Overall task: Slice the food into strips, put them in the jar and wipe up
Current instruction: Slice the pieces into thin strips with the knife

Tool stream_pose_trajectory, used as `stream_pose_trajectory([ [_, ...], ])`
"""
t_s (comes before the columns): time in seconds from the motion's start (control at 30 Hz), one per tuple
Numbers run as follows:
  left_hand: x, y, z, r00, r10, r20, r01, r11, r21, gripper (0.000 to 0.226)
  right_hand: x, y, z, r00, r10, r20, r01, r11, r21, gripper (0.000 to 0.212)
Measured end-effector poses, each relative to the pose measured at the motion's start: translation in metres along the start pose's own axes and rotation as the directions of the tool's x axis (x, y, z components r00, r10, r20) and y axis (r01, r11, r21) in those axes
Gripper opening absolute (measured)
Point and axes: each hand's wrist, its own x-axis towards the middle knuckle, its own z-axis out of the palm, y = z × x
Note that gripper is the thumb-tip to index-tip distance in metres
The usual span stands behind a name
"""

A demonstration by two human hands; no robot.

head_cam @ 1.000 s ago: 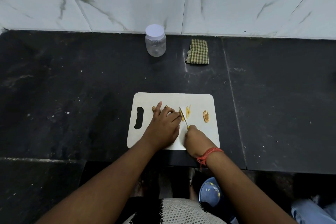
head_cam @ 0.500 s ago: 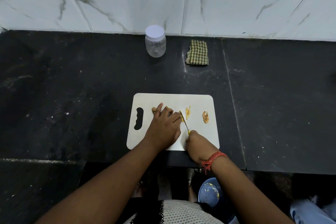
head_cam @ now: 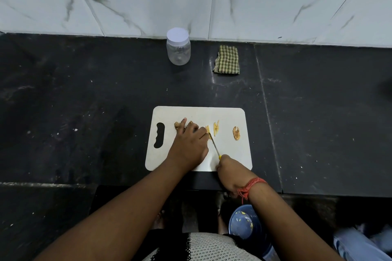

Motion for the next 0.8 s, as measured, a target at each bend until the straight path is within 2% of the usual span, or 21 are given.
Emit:
stream_pose_trajectory([
  [0.1, 0.0, 0.001, 0.0, 1.0, -0.01, 0.014, 0.01, 1.0, 0.011, 0.026, -0.002, 0.003, 0.003, 1.0, 0.008, 0.02, -0.009, 1.0, 0.029, 0.025],
  [0.17, 0.001, 0.002, 0.0, 1.0, -0.013, 0.018, 0.013, 1.0, 0.014, 0.025, -0.005, 0.006, 0.006, 1.0, 0.002, 0.01, -0.002, 1.0, 0.007, 0.01],
  [0.27, 0.001, 0.002, 0.0, 0.999, -0.017, 0.032, 0.016, 1.0, 0.019, 0.025, -0.015, 0.012, 0.011, 1.0, 0.001, 0.005, -0.001, 0.999, -0.036, 0.034],
  [0.33, 0.0, 0.003, 0.0, 0.999, -0.021, 0.038, 0.02, 1.0, 0.018, 0.027, -0.019, 0.017, 0.016, 0.999, 0.014, -0.051, -0.013, 1.0, 0.019, 0.035],
  [0.47, -0.003, 0.003, 0.001, 0.999, -0.026, 0.029, 0.026, 1.0, 0.006, 0.03, -0.02, 0.022, 0.012, 0.999, -0.051, -0.013, 0.051, 0.998, 0.03, 0.007],
  [0.63, -0.008, 0.003, 0.001, 0.999, -0.036, -0.023, 0.036, 0.999, -0.023, 0.039, -0.027, 0.024, 0.009, 0.996, -0.058, -0.072, 0.079, 0.943, 0.323, 0.016],
  [0.8, -0.015, 0.002, 0.001, 0.997, -0.077, -0.023, 0.076, 0.996, -0.036, 0.043, -0.026, 0.017, 0.005, 0.996, -0.047, -0.076, 0.069, 0.945, 0.319, 0.019],
])
